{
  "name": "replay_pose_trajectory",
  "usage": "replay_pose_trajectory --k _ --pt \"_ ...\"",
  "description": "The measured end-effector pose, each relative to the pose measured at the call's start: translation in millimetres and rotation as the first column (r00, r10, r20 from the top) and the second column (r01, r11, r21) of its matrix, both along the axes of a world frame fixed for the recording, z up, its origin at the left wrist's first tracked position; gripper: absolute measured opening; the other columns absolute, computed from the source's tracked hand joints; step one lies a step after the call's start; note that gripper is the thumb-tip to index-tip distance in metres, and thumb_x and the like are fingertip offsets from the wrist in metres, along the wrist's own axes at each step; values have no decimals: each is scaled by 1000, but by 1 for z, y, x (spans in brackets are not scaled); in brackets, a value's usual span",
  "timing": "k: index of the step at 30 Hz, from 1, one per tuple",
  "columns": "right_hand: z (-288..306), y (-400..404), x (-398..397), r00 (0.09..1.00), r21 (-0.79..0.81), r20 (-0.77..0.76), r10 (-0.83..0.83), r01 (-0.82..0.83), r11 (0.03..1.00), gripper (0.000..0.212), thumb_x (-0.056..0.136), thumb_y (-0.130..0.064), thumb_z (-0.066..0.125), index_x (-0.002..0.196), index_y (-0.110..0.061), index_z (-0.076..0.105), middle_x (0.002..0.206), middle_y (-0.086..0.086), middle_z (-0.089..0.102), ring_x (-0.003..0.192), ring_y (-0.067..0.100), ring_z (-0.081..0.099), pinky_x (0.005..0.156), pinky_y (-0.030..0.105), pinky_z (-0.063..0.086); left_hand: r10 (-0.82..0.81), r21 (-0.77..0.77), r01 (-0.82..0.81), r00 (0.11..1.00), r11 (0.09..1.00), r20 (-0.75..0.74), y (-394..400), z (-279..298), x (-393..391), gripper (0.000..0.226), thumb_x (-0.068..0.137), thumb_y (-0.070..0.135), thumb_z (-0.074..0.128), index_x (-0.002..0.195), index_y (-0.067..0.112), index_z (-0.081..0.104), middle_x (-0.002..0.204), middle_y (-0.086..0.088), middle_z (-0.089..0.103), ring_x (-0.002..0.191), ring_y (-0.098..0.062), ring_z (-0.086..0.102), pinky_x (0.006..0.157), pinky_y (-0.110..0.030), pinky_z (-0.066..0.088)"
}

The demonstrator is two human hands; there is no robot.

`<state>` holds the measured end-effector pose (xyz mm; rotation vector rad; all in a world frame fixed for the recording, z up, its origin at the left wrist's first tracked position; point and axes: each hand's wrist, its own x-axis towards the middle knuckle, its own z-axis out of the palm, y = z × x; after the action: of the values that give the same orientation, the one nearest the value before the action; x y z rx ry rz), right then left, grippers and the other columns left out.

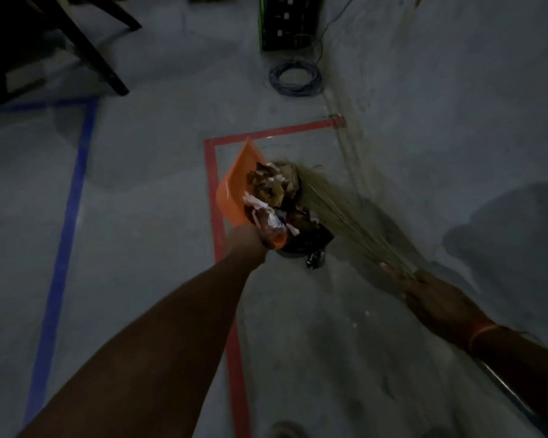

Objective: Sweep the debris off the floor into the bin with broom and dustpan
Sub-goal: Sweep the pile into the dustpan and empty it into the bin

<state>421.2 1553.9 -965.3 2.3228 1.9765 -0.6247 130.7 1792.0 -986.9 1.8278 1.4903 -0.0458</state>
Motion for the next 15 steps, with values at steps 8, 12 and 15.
replay_pose_trajectory --k 8,12,15 --pt "-10 1 3 999 -42 19 -33 34 999 68 101 -25 35 143 -54 -10 103 3 52 85 19 51 69 27 35 -69 -3 69 989 998 -134 5 0 19 13 89 17 70 93 6 76 89 -11 76 68 -22 73 65 -34 62" --pt "-14 -6 5 999 -78 0 -52 52 996 68 100 -25 37 146 -51 -5 102 8 55 88 24 55 73 29 41 -162 55 177 963 983 -214 8 12 27 19 83 15 75 100 6 74 96 -5 72 92 -25 71 78 -35 57" --pt "-10 -13 7 996 -63 2 -84 84 994 67 99 -24 41 150 -47 3 108 11 57 92 27 56 71 26 33 -193 54 214 945 975 -266 9 22 37 19 82 18 77 97 7 73 95 -8 76 85 -24 73 77 -36 61"
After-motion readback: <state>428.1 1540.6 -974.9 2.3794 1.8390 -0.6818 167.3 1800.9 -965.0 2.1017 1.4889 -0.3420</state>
